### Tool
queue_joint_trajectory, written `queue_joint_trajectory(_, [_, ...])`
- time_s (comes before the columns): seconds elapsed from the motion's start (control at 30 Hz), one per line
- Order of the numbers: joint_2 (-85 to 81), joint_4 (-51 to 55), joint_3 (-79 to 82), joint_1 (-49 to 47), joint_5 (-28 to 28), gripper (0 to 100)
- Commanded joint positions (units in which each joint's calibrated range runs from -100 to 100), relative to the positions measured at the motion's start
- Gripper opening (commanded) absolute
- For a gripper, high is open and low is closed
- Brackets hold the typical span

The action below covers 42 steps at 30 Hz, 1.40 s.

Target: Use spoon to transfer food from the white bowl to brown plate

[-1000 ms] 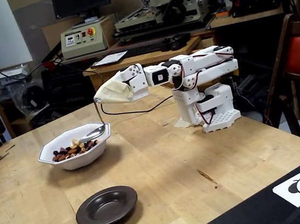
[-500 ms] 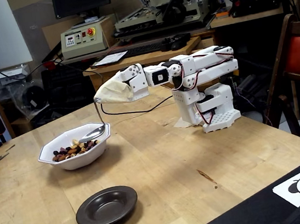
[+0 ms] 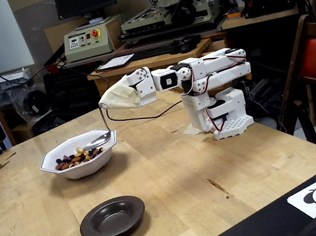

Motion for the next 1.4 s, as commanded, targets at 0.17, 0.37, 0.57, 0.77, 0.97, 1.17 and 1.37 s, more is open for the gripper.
queue_joint_trajectory(0.17, [0.2, -1.1, -7.2, -0.3, -0.1, 4])
queue_joint_trajectory(0.37, [0.2, -0.5, -10.8, -0.3, -0.1, 4])
queue_joint_trajectory(0.57, [3.0, 7.7, -13.6, 0.1, -0.1, 4])
queue_joint_trajectory(0.77, [9.5, 13.4, -24.6, 0.3, -0.1, 4])
queue_joint_trajectory(0.97, [21.6, 14.9, -32.5, 0.7, 0.2, 4])
queue_joint_trajectory(1.17, [31.1, 15.0, -40.2, 8.0, 0.0, 4])
queue_joint_trajectory(1.37, [36.4, 15.5, -44.8, 15.1, 0.0, 4])
